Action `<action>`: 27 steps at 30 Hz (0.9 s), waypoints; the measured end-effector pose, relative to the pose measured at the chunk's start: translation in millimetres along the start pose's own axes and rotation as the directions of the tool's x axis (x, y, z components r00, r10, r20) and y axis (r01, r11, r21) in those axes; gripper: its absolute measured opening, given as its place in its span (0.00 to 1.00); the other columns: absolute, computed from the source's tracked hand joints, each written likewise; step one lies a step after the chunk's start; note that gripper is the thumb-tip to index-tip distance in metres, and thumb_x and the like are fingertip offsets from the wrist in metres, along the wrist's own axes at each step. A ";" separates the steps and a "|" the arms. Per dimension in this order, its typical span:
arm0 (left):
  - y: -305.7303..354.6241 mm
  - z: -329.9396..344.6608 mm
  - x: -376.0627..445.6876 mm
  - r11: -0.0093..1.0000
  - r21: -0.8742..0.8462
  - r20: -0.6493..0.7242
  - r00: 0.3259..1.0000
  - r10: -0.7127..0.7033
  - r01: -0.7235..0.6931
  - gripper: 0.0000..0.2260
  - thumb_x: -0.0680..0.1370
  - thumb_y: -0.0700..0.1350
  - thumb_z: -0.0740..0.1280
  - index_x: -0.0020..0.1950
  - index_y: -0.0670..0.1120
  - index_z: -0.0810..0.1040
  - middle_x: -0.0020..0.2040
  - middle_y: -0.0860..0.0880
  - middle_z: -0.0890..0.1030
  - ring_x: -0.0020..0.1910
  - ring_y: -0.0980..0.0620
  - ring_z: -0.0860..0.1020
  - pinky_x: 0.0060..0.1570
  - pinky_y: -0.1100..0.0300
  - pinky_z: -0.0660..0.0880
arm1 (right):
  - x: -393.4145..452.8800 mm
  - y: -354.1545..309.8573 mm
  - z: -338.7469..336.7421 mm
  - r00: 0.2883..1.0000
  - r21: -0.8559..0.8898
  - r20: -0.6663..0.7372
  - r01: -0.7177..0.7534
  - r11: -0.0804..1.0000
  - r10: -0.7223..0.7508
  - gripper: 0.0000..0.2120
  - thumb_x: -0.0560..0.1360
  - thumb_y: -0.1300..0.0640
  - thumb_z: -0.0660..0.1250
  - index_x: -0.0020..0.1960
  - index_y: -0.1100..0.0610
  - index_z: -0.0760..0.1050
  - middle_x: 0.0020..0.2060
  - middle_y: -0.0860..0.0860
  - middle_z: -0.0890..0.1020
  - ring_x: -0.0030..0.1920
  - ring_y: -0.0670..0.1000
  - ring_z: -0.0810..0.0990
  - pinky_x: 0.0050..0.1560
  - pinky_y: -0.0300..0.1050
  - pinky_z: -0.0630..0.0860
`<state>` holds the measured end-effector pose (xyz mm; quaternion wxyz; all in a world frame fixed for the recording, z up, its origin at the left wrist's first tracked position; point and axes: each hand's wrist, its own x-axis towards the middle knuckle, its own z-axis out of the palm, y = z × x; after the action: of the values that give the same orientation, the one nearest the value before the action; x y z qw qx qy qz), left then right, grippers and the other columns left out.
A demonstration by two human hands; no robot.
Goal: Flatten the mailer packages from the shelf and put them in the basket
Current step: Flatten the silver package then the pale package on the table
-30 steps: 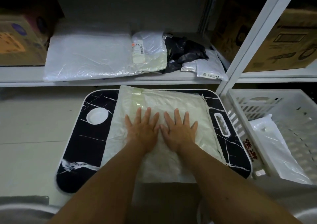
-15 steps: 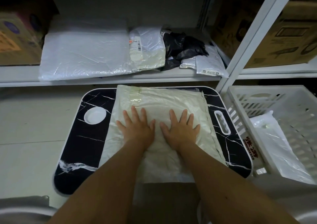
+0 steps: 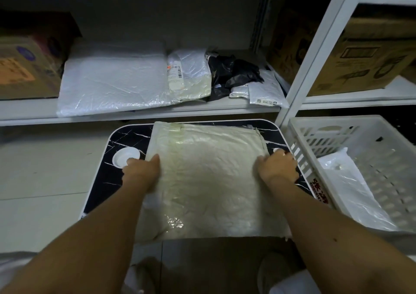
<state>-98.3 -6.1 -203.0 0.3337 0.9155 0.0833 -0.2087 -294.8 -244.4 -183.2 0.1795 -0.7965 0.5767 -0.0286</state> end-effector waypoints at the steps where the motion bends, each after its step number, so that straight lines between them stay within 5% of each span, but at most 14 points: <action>1: -3.3 -4.2 2.0 0.989 -0.136 0.097 0.994 -0.048 0.061 0.39 0.72 0.64 0.66 0.72 0.37 0.63 0.66 0.37 0.71 0.61 0.37 0.73 0.63 0.43 0.71 | 2.3 6.7 -2.5 0.995 0.095 0.055 -0.092 0.991 0.087 0.33 0.77 0.41 0.61 0.73 0.61 0.60 0.68 0.61 0.67 0.68 0.62 0.67 0.65 0.59 0.68; 4: -13.4 -10.4 6.5 0.962 -0.253 0.206 0.977 -0.049 0.102 0.33 0.71 0.60 0.70 0.66 0.37 0.73 0.60 0.39 0.77 0.56 0.38 0.77 0.61 0.44 0.73 | 6.6 18.9 -3.8 0.952 0.315 0.247 -0.256 0.914 0.181 0.42 0.73 0.36 0.65 0.74 0.64 0.58 0.69 0.62 0.69 0.67 0.63 0.70 0.65 0.56 0.70; 9: -14.6 -16.0 -2.5 0.929 -0.321 0.385 0.921 -0.052 0.187 0.28 0.69 0.57 0.75 0.57 0.37 0.76 0.52 0.40 0.81 0.48 0.41 0.80 0.54 0.51 0.75 | -1.9 5.6 -11.2 0.893 0.382 0.440 -0.278 0.881 0.091 0.37 0.74 0.39 0.68 0.72 0.64 0.66 0.68 0.59 0.72 0.67 0.61 0.71 0.65 0.52 0.68; 12: -14.1 -14.3 -8.9 0.937 -0.306 0.399 0.916 -0.034 0.168 0.28 0.68 0.54 0.77 0.56 0.35 0.76 0.51 0.38 0.81 0.47 0.41 0.80 0.53 0.51 0.75 | -6.7 -3.9 -2.3 0.860 0.450 0.504 -0.336 0.827 0.075 0.39 0.65 0.41 0.78 0.67 0.63 0.72 0.59 0.58 0.79 0.58 0.61 0.78 0.60 0.51 0.74; 17: -18.9 -19.5 -12.4 0.943 -0.272 0.406 0.911 -0.070 0.194 0.30 0.67 0.51 0.78 0.60 0.34 0.76 0.52 0.37 0.81 0.50 0.39 0.80 0.57 0.47 0.75 | -13.0 -6.5 -4.8 0.785 0.487 0.619 -0.408 0.772 0.024 0.21 0.68 0.53 0.78 0.54 0.64 0.78 0.40 0.56 0.82 0.38 0.55 0.80 0.41 0.46 0.75; 19: -21.1 -21.9 -17.6 0.944 -0.270 0.413 0.909 -0.064 0.189 0.26 0.71 0.48 0.76 0.61 0.33 0.74 0.50 0.36 0.80 0.46 0.40 0.79 0.51 0.49 0.74 | -17.0 -8.7 -8.1 0.705 0.446 0.709 -0.452 0.772 0.003 0.15 0.70 0.54 0.77 0.50 0.64 0.79 0.38 0.57 0.84 0.39 0.56 0.81 0.45 0.48 0.76; 22: -25.8 -25.0 -23.4 0.938 -0.285 0.405 0.912 -0.070 0.198 0.22 0.73 0.44 0.73 0.61 0.31 0.73 0.42 0.38 0.78 0.37 0.42 0.76 0.46 0.50 0.72 | -23.6 -9.5 -5.0 0.654 0.385 0.756 -0.472 0.793 0.022 0.19 0.71 0.56 0.76 0.57 0.66 0.79 0.46 0.61 0.84 0.46 0.59 0.83 0.57 0.53 0.76; 27: -25.7 -36.7 -39.3 0.934 -0.296 0.368 0.926 -0.080 0.198 0.23 0.72 0.44 0.74 0.60 0.31 0.74 0.48 0.36 0.80 0.43 0.41 0.78 0.49 0.48 0.73 | -29.1 -14.4 -2.1 0.734 0.437 0.679 -0.396 0.808 -0.007 0.25 0.70 0.60 0.76 0.61 0.70 0.74 0.56 0.63 0.81 0.55 0.61 0.80 0.62 0.54 0.74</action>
<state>-129.2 36.7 -175.3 0.4746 0.7869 0.1217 -0.3750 -291.9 -214.1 -171.9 0.5936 -0.5992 0.5270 0.1043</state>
